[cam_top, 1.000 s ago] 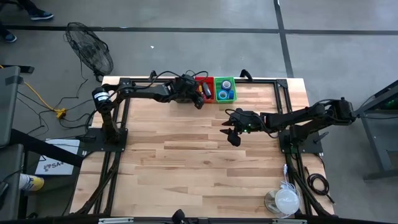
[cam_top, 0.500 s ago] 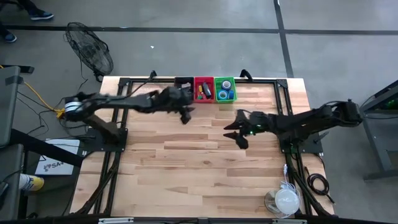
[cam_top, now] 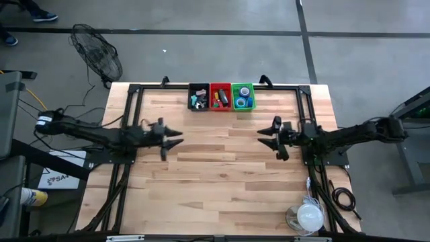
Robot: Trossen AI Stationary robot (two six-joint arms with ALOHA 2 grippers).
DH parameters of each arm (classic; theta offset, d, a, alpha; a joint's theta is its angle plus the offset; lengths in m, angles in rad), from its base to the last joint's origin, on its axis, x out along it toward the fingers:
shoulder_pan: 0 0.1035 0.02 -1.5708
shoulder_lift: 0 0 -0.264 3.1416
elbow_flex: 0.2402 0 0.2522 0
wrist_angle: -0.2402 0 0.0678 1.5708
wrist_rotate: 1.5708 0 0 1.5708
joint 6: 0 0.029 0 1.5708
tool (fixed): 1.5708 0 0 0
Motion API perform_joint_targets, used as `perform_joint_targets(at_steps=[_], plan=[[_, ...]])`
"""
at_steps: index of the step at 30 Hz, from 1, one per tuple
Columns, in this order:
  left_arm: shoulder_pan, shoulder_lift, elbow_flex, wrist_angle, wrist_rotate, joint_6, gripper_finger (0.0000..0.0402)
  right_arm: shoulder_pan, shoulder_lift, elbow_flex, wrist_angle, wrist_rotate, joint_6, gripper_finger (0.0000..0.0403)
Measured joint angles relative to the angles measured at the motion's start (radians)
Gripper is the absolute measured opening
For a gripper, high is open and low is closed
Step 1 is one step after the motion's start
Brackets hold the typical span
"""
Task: Pick and place Stapler, Stapler remover, tape
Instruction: Return to Home Position
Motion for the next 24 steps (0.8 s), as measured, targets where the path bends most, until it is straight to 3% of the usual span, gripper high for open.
perform_joint_targets(at_steps=[5, 14, 16, 24], plan=[[-0.185, -0.221, -0.111, -0.025, -0.150, 0.011, 0.0143, -0.002, -0.127, -0.008, -0.077, 0.004, -0.023, 0.0172], [-0.468, -0.499, -0.132, -0.255, -0.444, 0.090, 0.0143, -0.002, -0.323, -0.008, -0.278, 0.004, -0.018, 0.0172], [-0.497, -0.544, -0.132, -0.261, -0.422, 0.135, 0.0143, -0.002, -0.344, -0.008, -0.312, 0.004, -0.003, 0.0172], [-0.421, -0.668, -0.131, -0.313, -0.058, 0.183, 0.0143, -0.001, -0.350, -0.008, -0.326, -0.053, 0.018, 0.0172]])
